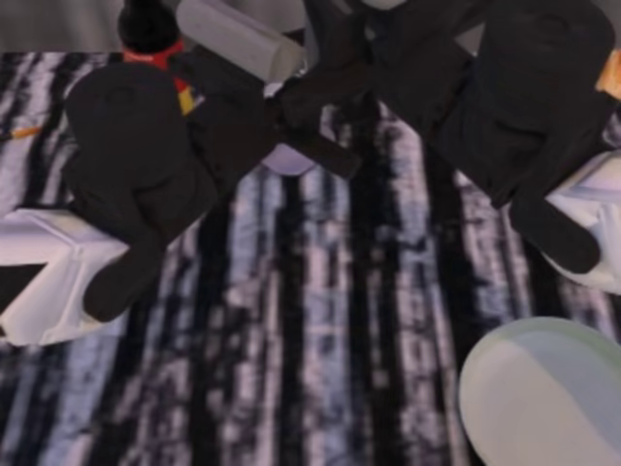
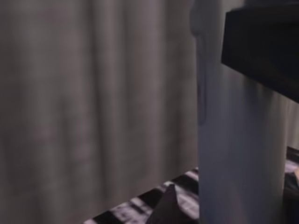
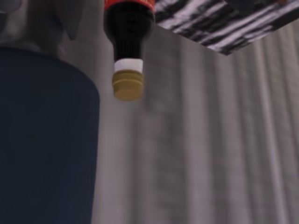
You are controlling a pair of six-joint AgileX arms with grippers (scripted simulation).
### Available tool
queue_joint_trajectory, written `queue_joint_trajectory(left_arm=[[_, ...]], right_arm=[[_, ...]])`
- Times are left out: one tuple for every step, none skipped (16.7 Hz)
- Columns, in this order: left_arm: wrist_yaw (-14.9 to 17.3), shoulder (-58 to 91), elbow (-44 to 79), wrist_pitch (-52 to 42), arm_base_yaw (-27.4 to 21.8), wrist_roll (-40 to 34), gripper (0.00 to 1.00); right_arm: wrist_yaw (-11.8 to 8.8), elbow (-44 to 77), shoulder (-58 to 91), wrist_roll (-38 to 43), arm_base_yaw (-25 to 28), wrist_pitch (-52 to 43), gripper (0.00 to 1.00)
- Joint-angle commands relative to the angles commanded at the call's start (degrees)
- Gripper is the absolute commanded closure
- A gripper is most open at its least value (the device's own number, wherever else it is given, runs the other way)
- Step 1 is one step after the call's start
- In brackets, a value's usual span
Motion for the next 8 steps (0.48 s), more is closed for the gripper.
queue_joint_trajectory(left_arm=[[0.0,0.0,0.0,0.0,0.0,0.0,0.1],[0.0,0.0,0.0,0.0,0.0,0.0,0.02],[0.0,0.0,0.0,0.0,0.0,0.0,0.0],[0.0,0.0,0.0,0.0,0.0,0.0,0.0],[0.0,0.0,0.0,0.0,0.0,0.0,0.0],[0.0,0.0,0.0,0.0,0.0,0.0,0.0],[0.0,0.0,0.0,0.0,0.0,0.0,0.0],[0.0,0.0,0.0,0.0,0.0,0.0,0.0]], right_arm=[[0.0,0.0,0.0,0.0,0.0,0.0,1.0],[0.0,0.0,0.0,0.0,0.0,0.0,1.0],[0.0,0.0,0.0,0.0,0.0,0.0,1.0],[0.0,0.0,0.0,0.0,0.0,0.0,1.0],[0.0,0.0,0.0,0.0,0.0,0.0,1.0],[0.0,0.0,0.0,0.0,0.0,0.0,1.0],[0.0,0.0,0.0,0.0,0.0,0.0,1.0],[0.0,0.0,0.0,0.0,0.0,0.0,1.0]])
